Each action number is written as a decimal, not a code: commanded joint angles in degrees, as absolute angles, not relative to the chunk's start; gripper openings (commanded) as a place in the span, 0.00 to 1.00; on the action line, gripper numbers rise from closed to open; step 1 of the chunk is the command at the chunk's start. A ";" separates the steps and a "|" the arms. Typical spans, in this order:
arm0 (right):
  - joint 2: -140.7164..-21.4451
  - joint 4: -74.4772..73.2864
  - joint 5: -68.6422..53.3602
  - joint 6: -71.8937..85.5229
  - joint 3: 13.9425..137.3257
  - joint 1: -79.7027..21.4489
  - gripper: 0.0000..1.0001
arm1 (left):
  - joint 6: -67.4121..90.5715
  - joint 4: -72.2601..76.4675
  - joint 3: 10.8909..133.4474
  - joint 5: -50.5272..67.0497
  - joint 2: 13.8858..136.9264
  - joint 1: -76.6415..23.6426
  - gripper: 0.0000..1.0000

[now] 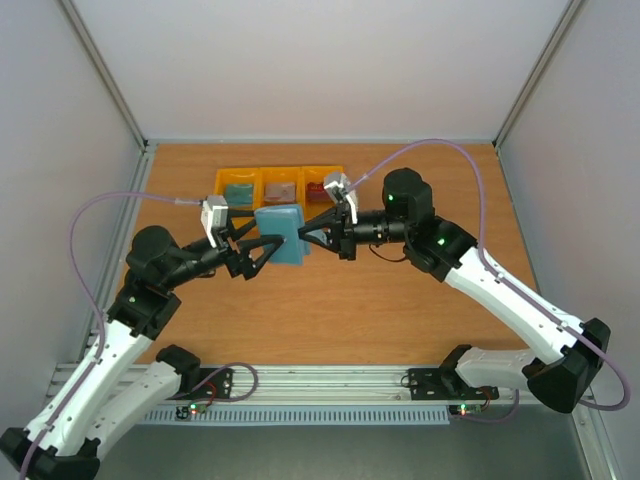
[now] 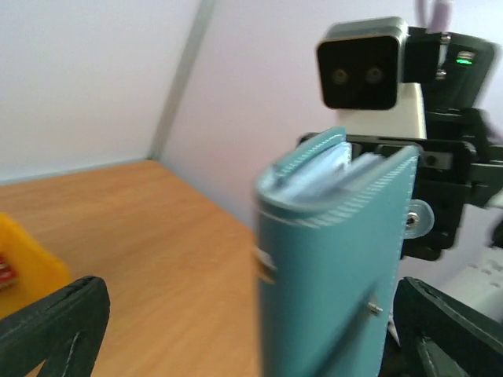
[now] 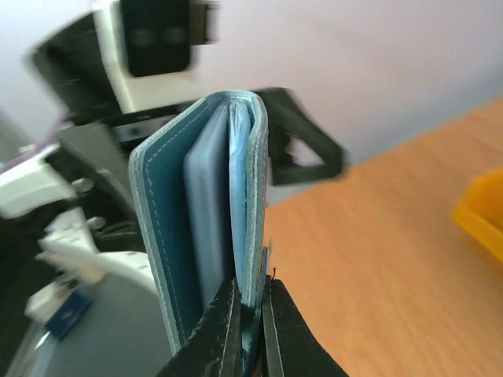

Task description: Take the credit cards out of the card holder

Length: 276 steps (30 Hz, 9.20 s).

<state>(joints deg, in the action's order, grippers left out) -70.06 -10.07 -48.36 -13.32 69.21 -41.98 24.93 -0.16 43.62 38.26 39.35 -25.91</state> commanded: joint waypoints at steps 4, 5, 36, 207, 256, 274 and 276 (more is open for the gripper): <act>-70.01 -32.34 -5.64 -7.19 77.46 -43.84 0.01 | 10.04 -10.18 43.71 15.73 38.00 -26.02 0.99; -70.98 -34.16 -2.08 -7.61 78.64 -45.15 0.01 | 9.23 -10.95 43.49 15.70 38.09 -26.02 0.99; -82.00 -41.18 19.80 -19.07 94.99 -60.10 0.01 | 17.81 -4.13 43.26 13.94 43.50 -29.31 0.63; -64.76 -14.44 -53.45 -8.86 71.53 -34.26 0.01 | 23.33 -22.06 62.03 20.72 52.06 -33.69 0.50; -65.57 -17.42 -55.27 -8.34 76.23 -34.19 0.01 | 5.32 -21.85 58.19 14.07 45.23 -33.49 0.98; -64.68 -24.88 -56.97 -18.25 71.92 -32.50 0.69 | 13.75 -27.22 61.14 22.55 43.30 -33.29 0.00; -64.29 -27.18 -56.96 -20.91 72.29 -32.25 0.97 | 11.90 -29.38 61.63 20.18 43.24 -33.29 0.00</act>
